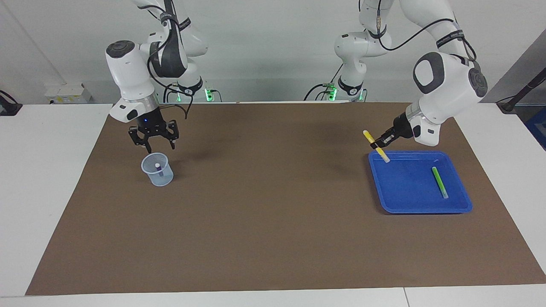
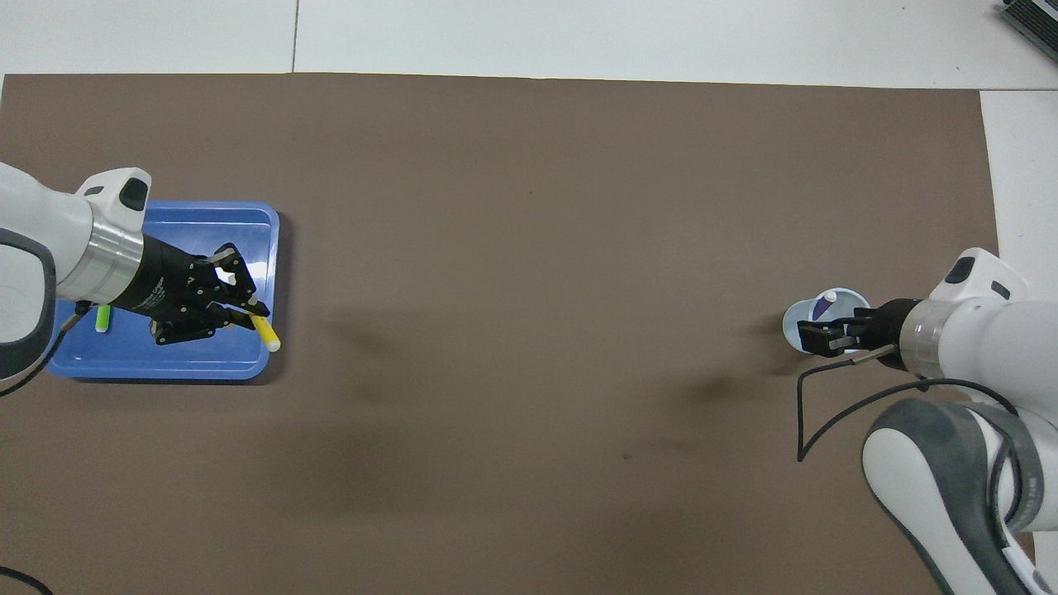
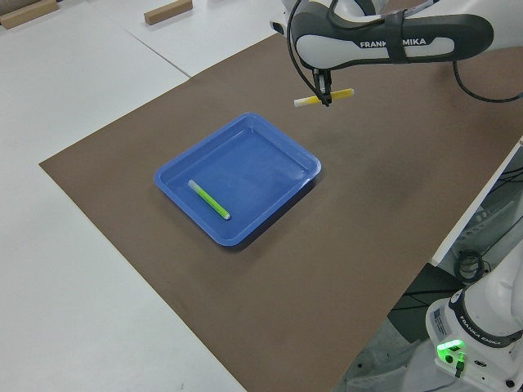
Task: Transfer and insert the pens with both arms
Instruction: 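Lift the yellow pen with the left gripper toward the right gripper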
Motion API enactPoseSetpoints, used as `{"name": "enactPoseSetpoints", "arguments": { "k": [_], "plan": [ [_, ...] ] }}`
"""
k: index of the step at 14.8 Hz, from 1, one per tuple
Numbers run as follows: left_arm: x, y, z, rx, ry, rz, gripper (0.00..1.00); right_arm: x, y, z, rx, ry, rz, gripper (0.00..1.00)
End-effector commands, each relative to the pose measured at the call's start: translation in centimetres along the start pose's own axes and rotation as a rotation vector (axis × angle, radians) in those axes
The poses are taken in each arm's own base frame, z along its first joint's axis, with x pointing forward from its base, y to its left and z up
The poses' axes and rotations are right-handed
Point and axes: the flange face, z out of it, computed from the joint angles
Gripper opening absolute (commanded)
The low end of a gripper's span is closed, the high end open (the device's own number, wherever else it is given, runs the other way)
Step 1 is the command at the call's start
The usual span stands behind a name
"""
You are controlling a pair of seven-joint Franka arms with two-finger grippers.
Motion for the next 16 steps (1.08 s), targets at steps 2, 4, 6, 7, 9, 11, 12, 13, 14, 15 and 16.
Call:
{"name": "enactPoseSetpoints", "arguments": {
  "k": [2,4,6,7,9,11,12,13,14,15,16],
  "plan": [
    [-5.2,2.8,0.8,-0.014,-0.021,-0.119,0.0,0.5,0.8,-1.6,0.175,0.029,0.004,0.83],
    [-7.0,3.8,0.6,-0.026,-0.011,-0.175,0.0,1.0,0.3,-2.2,0.241,0.04,0.027,0.83],
    [-8.3,4.4,0.7,-0.033,-0.012,-0.209,0.0,1.1,-0.8,-2.2,0.309,0.05,0.057,0.83],
    [-8.9,4.8,0.8,-0.045,-0.024,-0.235,0.0,1.3,-1.6,-2.2,0.346,0.06,0.071,0.83],
    [-10.4,5.8,1.5,-0.059,-0.032,-0.293,0.0,1.7,-3.5,-2.2,0.433,0.077,0.1,0.83],
    [-12.0,7.0,2.2,-0.072,-0.022,-0.351,0.0,2.1,-5.5,-2.4,0.53,0.109,0.121,0.83],
    [-12.4,7.5,2.5,-0.079,-0.017,-0.371,0.0,2.2,-6.0,-2.6,0.571,0.128,0.133,0.83],
    [-12.5,7.6,2.4,-0.091,-0.017,-0.399,0.0,2.2,-6.5,-2.6,0.587,0.133,0.126,0.83],
    [-13.2,8.1,2.6,-0.101,-0.028,-0.416,0.0,2.3,-7.3,-2.6,0.607,0.133,0.119,0.83],
    [-14.1,8.7,3.1,-0.105,-0.034,-0.427,0.0,2.3,-7.8,-2.7,0.637,0.137,0.132,0.83],
    [-14.9,9.3,3.4,-0.114,-0.03,-0.446,0.0,2.3,-8.4,-2.9,0.666,0.139,0.138,0.83]
  ]
}}
